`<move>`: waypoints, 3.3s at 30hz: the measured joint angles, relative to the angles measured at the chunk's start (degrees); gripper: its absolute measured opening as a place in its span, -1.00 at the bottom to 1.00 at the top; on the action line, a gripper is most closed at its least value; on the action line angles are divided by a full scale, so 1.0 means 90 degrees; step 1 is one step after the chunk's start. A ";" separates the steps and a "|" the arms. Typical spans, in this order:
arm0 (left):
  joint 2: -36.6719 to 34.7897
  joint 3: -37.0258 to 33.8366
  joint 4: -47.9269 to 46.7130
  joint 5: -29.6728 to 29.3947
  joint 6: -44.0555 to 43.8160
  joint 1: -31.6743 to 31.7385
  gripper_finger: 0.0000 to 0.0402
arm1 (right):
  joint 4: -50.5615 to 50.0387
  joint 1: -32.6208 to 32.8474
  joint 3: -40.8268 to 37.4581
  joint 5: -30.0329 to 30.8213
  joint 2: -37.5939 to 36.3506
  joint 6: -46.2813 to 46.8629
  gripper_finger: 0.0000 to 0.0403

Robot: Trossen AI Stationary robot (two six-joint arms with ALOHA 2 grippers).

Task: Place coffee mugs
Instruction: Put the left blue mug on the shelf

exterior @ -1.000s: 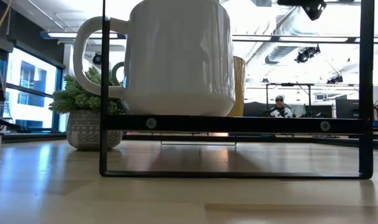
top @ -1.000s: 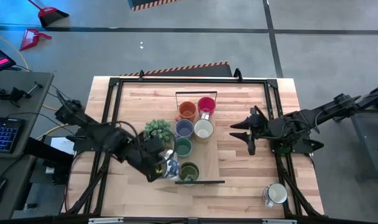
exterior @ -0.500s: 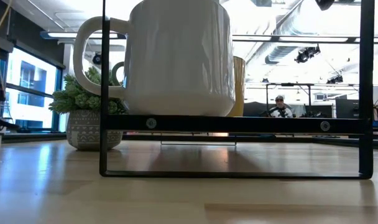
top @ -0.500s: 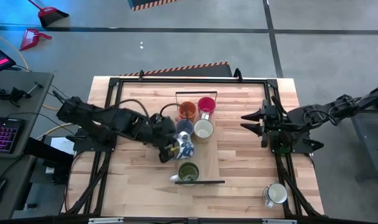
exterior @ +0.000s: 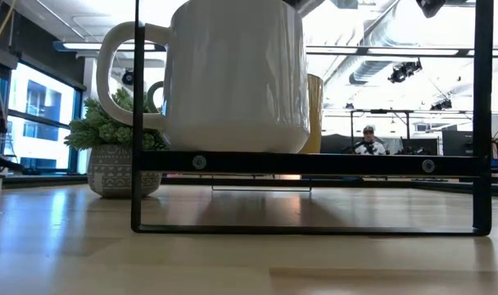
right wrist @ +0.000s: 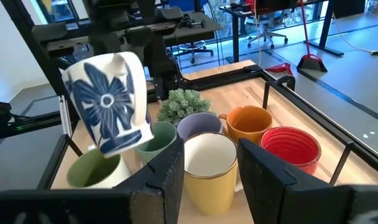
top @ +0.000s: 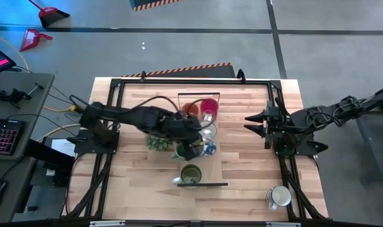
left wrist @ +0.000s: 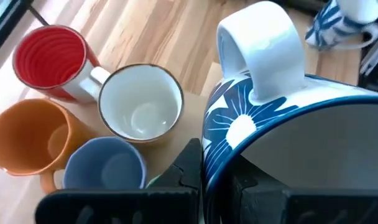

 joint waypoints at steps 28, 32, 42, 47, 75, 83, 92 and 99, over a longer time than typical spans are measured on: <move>0.2326 0.2123 -0.0983 0.0692 0.0805 -0.0007 -0.96 | -0.0523 0.0000 0.0000 0.0180 -0.0079 0.0267 -0.36; 0.2463 0.2122 -0.0892 0.0805 0.0932 0.0031 -0.96 | -0.0522 0.0000 0.0000 0.0163 -0.0079 0.0270 -0.36; 0.2670 0.2124 -0.0886 0.0935 0.1152 0.0145 -0.96 | -0.0550 0.0000 0.0000 0.0163 -0.0064 0.0291 -0.36; 0.2734 0.2127 -0.0900 0.1036 0.1295 0.0233 -0.96 | -0.0551 0.0000 0.0000 0.0163 -0.0063 0.0303 -0.36; 0.2983 0.2115 -0.1016 0.1092 0.1577 0.0365 -0.96 | -0.0720 0.0000 0.0000 0.0141 -0.0064 0.0316 -0.36; 0.2983 0.2115 -0.1290 0.1086 0.1662 0.0384 -0.96 | -0.0717 0.0000 0.0000 0.0139 -0.0064 0.0316 -0.36; 0.2983 0.2113 -0.1341 0.1099 0.1664 0.0425 -0.96 | -0.0715 0.0001 0.0000 0.0138 -0.0064 0.0316 -0.36; 0.2976 0.1996 -0.1295 0.1094 0.1608 0.0425 -0.96 | -0.0715 0.0002 0.0000 0.0138 -0.0064 0.0316 -0.36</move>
